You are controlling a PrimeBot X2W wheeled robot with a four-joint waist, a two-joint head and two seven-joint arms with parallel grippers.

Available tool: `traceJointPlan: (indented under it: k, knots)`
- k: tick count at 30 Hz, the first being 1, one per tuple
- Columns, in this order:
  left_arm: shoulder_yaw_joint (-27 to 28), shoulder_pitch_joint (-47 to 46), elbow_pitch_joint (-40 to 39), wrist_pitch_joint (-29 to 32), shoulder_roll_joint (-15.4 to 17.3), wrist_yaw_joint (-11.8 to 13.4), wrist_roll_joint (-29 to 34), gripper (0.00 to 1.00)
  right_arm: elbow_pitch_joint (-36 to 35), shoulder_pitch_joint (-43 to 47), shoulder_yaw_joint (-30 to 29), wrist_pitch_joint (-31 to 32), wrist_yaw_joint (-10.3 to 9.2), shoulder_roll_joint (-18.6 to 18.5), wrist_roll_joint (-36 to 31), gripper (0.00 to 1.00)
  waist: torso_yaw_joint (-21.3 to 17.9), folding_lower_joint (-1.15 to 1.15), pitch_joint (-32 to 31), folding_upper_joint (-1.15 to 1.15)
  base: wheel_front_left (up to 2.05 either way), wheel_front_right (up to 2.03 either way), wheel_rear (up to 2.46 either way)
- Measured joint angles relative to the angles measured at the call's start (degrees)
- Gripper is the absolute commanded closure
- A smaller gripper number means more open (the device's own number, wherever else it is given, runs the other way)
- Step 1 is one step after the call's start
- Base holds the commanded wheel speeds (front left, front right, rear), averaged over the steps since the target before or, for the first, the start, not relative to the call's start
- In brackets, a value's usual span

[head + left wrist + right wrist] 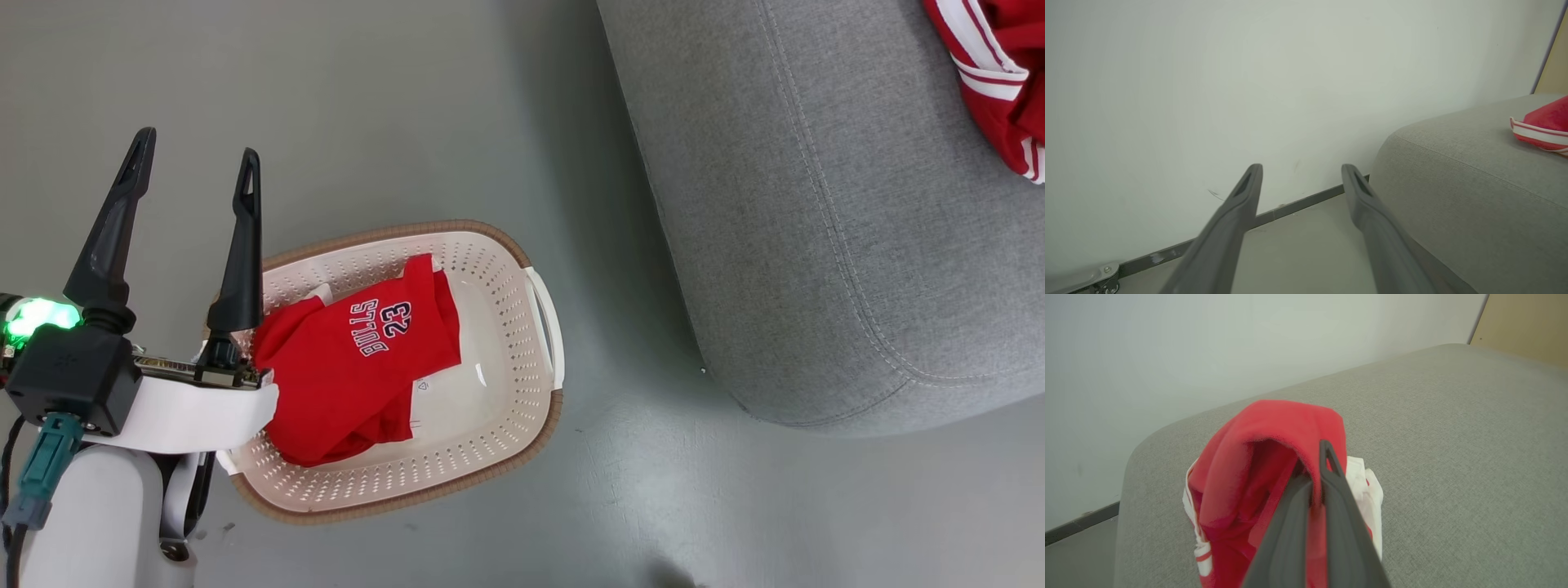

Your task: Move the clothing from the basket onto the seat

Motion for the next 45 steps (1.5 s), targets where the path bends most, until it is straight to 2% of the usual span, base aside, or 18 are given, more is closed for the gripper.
traceJointPlan:
  k: [10, 11, 12, 13, 14, 15, 16, 29, 38, 45]
  knots:
    - [0.01, -0.04, 1.54, -0.90, -1.22, 0.25, -0.42, 0.00, 0.82, 3.86, 2.32, -0.64, 0.00, 0.07, 0.57, 1.00, -0.56, 0.00, -0.90, 0.00, 0.00, 0.00, 0.00]
    - [0.02, -0.04, 1.74, -0.98, -1.24, 0.26, -0.45, 0.00, 0.80, 4.43, 2.49, -0.68, 0.00, 0.05, 0.66, 0.87, -0.58, 0.00, -1.06, 0.00, 0.00, 0.00, 0.00]
    - [0.02, -0.04, 1.93, -1.01, -1.30, 0.26, -0.60, 0.00, 0.83, 4.70, 2.83, -0.73, 0.00, 0.08, 0.70, 0.66, -0.60, 0.00, -1.23, 0.00, 0.00, 0.00, 0.00]
    - [0.02, -0.04, 2.12, -1.02, -1.38, 0.27, -0.75, 0.00, 0.86, 4.89, 3.21, -0.74, 0.00, 0.07, 0.87, 0.53, -0.62, 0.00, -1.41, 0.00, 0.00, 0.00, 0.00]
    - [0.00, -0.04, 2.25, -1.03, -1.49, 0.44, -0.78, 0.00, 0.82, 4.91, 3.57, -0.82, 0.00, 0.08, 1.01, 0.24, -0.63, 0.00, -1.59, 0.00, 0.00, 0.00, 0.00]
    - [0.00, -0.04, 2.38, -1.09, -1.60, 0.46, -0.80, 0.00, 0.75, 4.91, 3.87, -1.01, 0.00, 0.13, 1.15, 0.03, -0.63, 0.00, -1.78, 0.00, 0.00, 0.00, 0.00]
    - [0.00, -0.04, 2.52, -1.22, -1.68, 0.49, -0.81, 0.00, 0.66, 4.91, 4.17, -1.03, 0.00, 0.21, 1.41, 0.00, -0.63, 0.00, -1.97, 0.00, 0.00, 0.00, 0.00]
    - [0.99, 0.05, 5.01, -1.77, -3.44, 1.45, -2.26, 0.00, -3.45, 9.84, 9.36, -1.31, 0.00, 1.51, 2.93, 0.00, -0.48, 0.00, -5.49, 0.00, 0.00, 0.00, 0.00]
    - [3.22, 1.28, 5.69, -1.96, -4.92, 2.27, -2.96, 0.00, -8.57, 13.13, 11.39, -1.47, 0.00, -0.92, 3.98, 0.00, 0.00, 0.00, -9.36, 0.00, 0.00, 0.00, 0.00]
    - [4.45, 2.65, 5.81, -1.96, -6.37, 2.80, -3.96, 0.00, -13.23, 14.34, 13.68, -1.49, 0.00, -0.74, 4.47, 0.00, 0.94, 0.00, -12.44, 0.00, 0.00, 0.00, 0.00]
